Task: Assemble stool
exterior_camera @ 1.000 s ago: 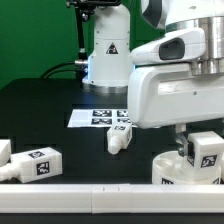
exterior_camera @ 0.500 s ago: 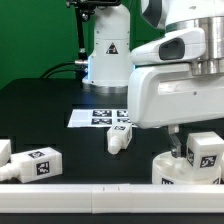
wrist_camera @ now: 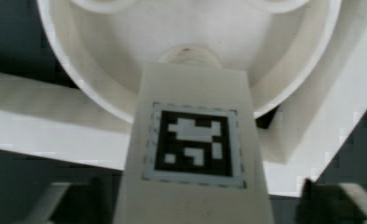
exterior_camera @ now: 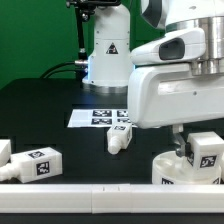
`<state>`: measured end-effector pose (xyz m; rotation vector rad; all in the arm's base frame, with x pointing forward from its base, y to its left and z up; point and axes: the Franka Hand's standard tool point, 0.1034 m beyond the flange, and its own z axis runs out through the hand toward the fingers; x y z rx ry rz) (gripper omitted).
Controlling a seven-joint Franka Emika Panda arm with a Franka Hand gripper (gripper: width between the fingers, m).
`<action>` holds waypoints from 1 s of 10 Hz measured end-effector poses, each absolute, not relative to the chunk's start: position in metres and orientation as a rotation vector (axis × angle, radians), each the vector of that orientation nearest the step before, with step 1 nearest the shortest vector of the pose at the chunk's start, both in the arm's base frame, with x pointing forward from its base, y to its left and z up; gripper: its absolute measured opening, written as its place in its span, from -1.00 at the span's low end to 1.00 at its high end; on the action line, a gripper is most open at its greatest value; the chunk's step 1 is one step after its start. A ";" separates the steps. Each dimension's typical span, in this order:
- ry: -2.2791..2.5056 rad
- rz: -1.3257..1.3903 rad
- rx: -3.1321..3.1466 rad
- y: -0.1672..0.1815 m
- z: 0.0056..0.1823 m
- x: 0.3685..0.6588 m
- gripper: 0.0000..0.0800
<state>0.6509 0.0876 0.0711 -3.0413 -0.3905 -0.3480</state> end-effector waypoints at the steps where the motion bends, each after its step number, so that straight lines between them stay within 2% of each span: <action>1: -0.390 -0.348 -3.041 0.088 0.071 0.651 0.06; 2: -0.383 -0.348 -3.042 0.088 0.071 0.651 -0.16; 3: -0.340 -0.346 -3.043 0.088 0.071 0.651 -0.16; 6: 0.405 -0.320 -2.935 0.095 0.071 0.652 -0.16; 10: 0.717 -0.299 -2.849 0.089 0.073 0.652 -0.16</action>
Offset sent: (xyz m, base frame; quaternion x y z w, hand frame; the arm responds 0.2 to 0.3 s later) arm -0.0017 -0.0011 0.0040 -0.0254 0.0184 0.2507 0.9676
